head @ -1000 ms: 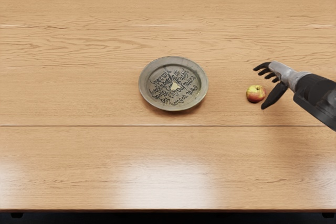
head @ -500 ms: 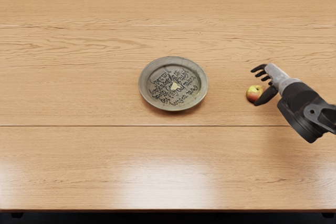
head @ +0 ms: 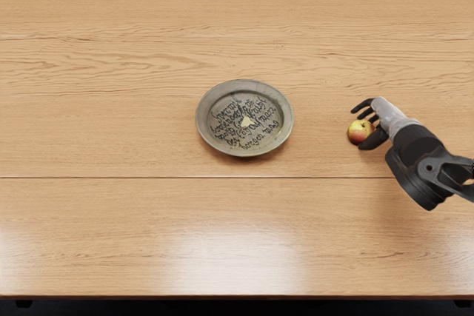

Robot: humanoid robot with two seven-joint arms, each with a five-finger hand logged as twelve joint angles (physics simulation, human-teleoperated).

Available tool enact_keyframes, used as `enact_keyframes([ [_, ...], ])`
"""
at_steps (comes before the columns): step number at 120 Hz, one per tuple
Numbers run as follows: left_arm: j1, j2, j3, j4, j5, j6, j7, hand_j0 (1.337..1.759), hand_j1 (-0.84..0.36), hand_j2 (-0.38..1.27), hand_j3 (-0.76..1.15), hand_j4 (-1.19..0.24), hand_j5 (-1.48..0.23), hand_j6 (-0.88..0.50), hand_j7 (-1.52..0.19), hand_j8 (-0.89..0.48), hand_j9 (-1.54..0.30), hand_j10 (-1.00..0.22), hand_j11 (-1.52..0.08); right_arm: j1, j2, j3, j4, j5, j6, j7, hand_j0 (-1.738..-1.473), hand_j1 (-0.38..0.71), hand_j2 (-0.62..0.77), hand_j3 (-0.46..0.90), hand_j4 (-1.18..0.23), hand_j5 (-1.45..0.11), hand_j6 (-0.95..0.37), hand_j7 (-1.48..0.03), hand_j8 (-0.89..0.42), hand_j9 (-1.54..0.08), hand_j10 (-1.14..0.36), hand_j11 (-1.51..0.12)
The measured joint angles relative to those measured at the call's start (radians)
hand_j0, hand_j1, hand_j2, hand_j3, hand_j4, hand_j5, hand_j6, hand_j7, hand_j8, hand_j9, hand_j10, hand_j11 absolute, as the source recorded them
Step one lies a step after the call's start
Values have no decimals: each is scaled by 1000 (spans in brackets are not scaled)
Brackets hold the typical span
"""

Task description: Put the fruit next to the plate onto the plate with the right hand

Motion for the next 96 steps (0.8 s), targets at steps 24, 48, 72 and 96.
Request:
enact_keyframes([
  [24,0,0,0,0,0,0,0,1658,73,46,0,-230,-299,-230,-299,-230,-299,-230,-299,-4,12,-1,-8,0,-4,0,-1658,210,-89,0,-470,-611,-471,-609,-470,-610,-470,-610],
  [48,0,0,0,0,0,0,0,1658,73,46,0,-230,-299,-230,-299,-230,-299,-230,-299,-6,14,0,-9,-2,-3,-2,-1651,240,-64,-1,-552,-736,-418,-723,-421,-735,-553,-734],
  [72,0,0,0,0,0,0,0,1658,73,46,0,-230,-299,-230,-299,-230,-299,-230,-299,-3,11,1,-10,16,1,-1,-1649,271,83,-1,-665,-849,-407,-855,-397,-865,-657,-864],
  [96,0,0,0,0,0,0,0,1658,73,46,0,-230,-299,-230,-299,-230,-299,-230,-299,16,-4,10,-16,100,30,-1,-1650,263,196,0,-704,-914,-458,-913,-427,-930,-688,-925],
])
